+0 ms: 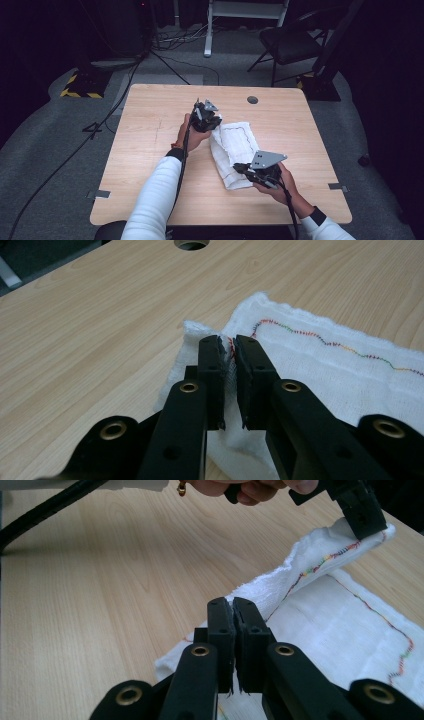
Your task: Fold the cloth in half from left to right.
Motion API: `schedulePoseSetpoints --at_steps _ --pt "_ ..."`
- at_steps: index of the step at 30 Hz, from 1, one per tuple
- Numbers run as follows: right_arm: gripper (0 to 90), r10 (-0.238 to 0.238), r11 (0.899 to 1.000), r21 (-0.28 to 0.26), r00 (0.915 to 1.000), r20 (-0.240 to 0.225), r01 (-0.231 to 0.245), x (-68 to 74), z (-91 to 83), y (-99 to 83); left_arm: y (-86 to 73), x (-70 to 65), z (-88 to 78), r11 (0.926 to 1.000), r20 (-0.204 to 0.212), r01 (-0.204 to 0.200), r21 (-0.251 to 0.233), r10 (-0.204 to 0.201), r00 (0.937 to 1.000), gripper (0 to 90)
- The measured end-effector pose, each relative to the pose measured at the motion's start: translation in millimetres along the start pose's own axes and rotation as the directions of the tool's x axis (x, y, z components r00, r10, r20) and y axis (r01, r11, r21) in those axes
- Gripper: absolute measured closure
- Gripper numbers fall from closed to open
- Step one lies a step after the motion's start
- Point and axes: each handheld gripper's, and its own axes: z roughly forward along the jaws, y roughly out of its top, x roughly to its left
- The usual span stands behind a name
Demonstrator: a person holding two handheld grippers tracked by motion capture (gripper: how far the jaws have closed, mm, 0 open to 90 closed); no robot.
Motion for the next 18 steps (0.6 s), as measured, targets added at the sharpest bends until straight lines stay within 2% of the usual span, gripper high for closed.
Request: schedulePoseSetpoints --at_steps 3,9,12,18 --pt "87.2 0.023 1.000 0.001 0.9997 0.013 -0.023 -4.7 -7.8 -6.4 5.0 -5.6 5.5 0.9999 0.016 0.002 -0.013 -0.002 0.9999 82.2" --pt "87.2 0.069 0.998 -0.004 0.9971 0.033 -0.069 -13.9 -23.9 -15.5 18.0 -17.3 18.4 0.9992 0.014 -0.036 -0.018 0.036 0.9992 82.5" --pt "87.2 0.076 0.997 -0.001 0.9961 0.045 -0.076 -16.8 -27.8 -18.8 21.2 -20.9 25.0 0.9991 0.015 -0.040 -0.017 0.040 0.9991 82.4" --pt "87.1 0.088 0.995 0.034 0.9937 0.070 -0.091 -22.8 -35.2 -32.7 28.1 -34.6 46.9 0.9986 0.042 -0.053 -0.003 0.053 0.9977 82.3"
